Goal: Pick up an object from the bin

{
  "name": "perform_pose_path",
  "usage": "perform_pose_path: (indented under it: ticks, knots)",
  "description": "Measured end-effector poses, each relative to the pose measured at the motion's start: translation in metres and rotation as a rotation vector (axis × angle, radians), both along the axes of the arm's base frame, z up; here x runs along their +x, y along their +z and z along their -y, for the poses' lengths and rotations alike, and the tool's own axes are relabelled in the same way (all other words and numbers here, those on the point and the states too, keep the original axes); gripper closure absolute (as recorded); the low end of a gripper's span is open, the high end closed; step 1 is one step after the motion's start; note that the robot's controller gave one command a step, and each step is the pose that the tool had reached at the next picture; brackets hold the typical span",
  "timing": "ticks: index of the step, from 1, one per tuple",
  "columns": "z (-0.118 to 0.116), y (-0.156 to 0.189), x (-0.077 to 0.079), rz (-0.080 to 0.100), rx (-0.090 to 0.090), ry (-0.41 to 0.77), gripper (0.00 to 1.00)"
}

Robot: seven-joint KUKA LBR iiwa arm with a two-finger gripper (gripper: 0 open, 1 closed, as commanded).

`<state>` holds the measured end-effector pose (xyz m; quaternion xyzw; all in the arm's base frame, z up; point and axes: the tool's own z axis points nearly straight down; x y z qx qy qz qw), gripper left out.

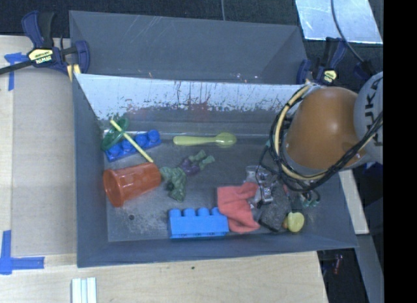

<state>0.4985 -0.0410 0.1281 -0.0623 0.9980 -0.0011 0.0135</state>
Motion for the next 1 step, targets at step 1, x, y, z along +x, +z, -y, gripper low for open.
perform_pose_path:
  ticks: [1]
  knots:
    - [-0.0001, 0.0764, -0.0016, -0.002, 0.000, 0.010, 1.00]
